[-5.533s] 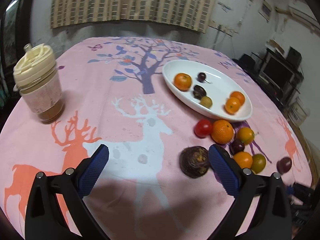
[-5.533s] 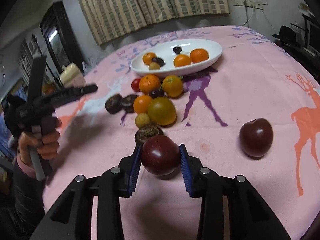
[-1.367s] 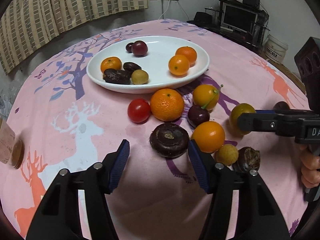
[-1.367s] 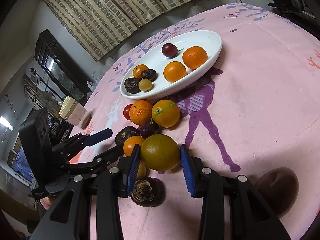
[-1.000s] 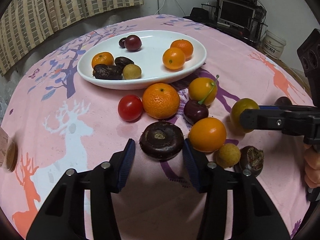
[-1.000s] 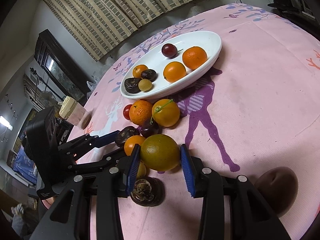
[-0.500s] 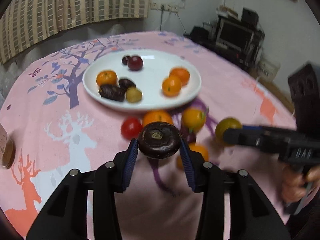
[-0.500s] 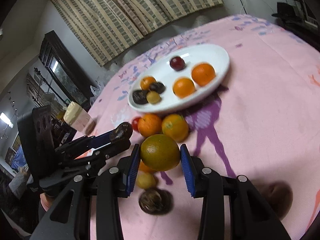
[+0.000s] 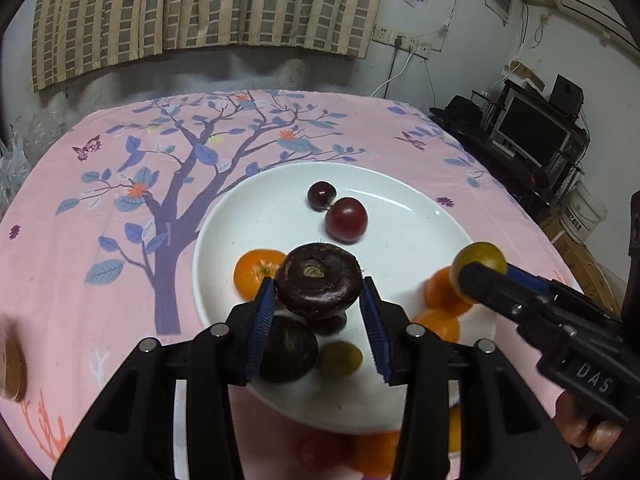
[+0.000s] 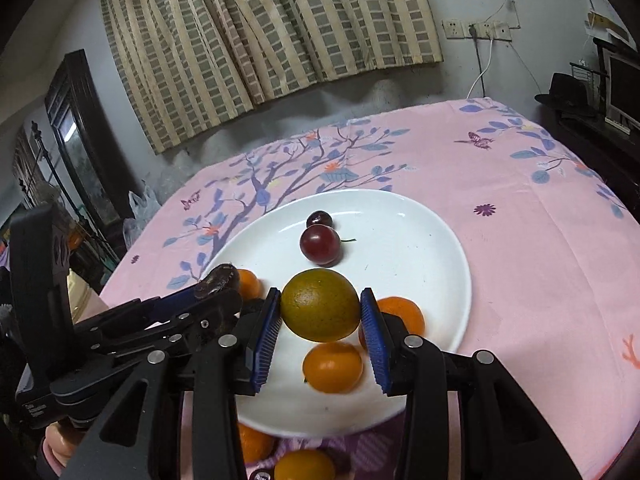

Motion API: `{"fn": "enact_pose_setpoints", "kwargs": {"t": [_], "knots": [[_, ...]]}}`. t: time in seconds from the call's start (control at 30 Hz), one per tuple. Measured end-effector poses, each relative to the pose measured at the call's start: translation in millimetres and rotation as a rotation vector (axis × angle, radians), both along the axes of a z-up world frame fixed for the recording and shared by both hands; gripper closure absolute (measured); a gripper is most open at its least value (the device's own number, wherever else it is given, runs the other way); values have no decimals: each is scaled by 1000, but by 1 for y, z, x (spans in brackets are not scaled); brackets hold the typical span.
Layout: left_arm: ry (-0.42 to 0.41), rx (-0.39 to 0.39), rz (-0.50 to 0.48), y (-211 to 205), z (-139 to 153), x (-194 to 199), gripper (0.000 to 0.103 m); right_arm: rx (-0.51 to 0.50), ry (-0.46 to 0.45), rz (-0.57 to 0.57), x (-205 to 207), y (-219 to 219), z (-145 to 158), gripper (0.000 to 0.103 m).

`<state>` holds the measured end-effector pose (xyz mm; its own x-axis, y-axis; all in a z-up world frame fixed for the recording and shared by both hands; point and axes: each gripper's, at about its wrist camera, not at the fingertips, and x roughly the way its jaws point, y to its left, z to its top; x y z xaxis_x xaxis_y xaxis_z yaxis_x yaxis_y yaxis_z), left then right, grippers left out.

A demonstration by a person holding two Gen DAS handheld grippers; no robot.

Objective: Organize fruits
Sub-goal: 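Carry both fruits over the white plate and open both tools to release them, then grasp a dark brown fruit with the right tool while the left tool reaches toward a small yellow fruit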

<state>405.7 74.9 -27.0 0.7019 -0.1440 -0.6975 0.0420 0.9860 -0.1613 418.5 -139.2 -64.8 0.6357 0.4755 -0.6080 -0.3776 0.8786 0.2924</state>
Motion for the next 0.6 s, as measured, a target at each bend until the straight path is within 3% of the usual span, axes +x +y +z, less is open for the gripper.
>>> {"fn": "enact_pose_setpoints", "kwargs": {"t": [0.3,0.47,0.6], "knots": [[18,18,-3,-1,-7,27,59,-64,27,1,15,15,-11,59],[-44,28,54,3,9,10,18,-12,-40,-9,-7,-3,10,45],[-66,35,72,2,23,-11,6,-14,-79,-7,-34,-13,17,42]]}}
